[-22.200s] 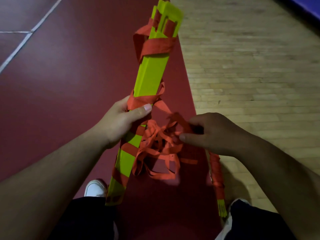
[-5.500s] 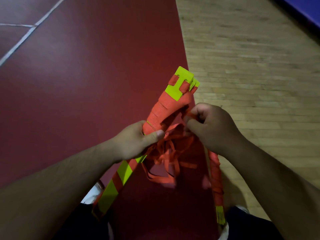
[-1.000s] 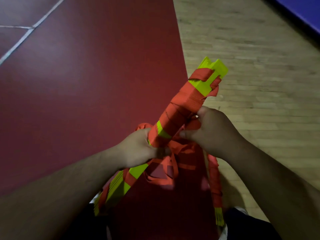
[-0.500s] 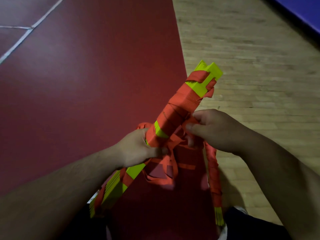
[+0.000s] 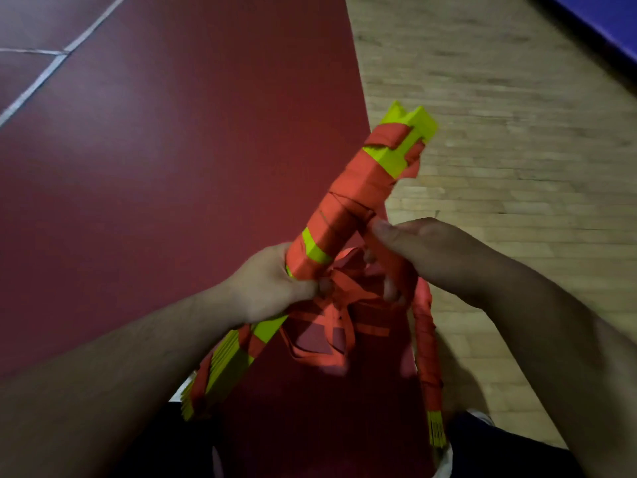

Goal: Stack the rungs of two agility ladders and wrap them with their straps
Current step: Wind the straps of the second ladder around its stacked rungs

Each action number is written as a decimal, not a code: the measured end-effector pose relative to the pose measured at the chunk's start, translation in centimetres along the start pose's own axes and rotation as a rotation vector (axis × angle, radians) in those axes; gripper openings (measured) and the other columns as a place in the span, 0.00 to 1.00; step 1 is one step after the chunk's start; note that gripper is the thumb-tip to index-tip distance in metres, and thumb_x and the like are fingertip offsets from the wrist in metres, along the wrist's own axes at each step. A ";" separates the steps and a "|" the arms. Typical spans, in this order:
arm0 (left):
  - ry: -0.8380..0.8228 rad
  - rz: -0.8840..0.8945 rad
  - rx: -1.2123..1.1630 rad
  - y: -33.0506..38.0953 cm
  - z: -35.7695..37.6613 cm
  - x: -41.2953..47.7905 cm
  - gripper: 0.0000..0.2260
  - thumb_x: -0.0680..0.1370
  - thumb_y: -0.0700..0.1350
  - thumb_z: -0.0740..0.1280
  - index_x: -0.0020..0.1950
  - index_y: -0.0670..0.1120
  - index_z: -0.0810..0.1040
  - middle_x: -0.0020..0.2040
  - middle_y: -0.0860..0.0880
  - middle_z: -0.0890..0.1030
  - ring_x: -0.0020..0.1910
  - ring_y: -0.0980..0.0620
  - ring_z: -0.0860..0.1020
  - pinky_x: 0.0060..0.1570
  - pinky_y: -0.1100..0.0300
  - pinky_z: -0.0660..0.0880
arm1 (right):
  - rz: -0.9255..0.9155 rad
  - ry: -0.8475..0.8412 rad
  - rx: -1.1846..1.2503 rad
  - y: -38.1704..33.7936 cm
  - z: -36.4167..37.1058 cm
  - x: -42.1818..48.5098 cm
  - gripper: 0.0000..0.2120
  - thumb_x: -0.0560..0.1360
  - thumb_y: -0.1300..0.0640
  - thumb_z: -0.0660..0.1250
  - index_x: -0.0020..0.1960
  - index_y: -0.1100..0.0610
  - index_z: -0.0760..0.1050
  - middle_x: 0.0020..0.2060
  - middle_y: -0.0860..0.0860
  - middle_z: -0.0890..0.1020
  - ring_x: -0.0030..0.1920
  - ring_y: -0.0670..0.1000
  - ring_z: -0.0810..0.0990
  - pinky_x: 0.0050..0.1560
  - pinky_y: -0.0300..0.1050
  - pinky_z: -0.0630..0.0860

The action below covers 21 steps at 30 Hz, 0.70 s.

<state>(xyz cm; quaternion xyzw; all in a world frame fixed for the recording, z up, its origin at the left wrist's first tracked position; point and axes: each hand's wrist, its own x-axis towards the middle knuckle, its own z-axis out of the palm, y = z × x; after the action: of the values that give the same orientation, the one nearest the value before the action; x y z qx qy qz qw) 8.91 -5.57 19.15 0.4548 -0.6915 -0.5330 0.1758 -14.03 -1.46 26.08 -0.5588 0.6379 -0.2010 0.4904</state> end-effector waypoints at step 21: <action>0.121 0.192 0.572 0.1 1.4 -0.4 0.34 0.76 0.50 0.71 0.76 0.49 0.56 0.59 0.45 0.71 0.58 0.41 0.73 0.59 0.48 0.72 | -0.003 0.663 -0.088 -0.5 4.3 0.6 0.32 0.68 0.28 0.68 0.26 0.57 0.73 0.23 0.44 0.79 0.28 0.42 0.78 0.26 0.34 0.68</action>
<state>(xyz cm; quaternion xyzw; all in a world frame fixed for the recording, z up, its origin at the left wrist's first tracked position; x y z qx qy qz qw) 8.03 -4.38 18.82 0.4493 -0.8415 -0.2698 0.1312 -10.12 -0.87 24.35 -0.4844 0.7700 -0.3449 0.2314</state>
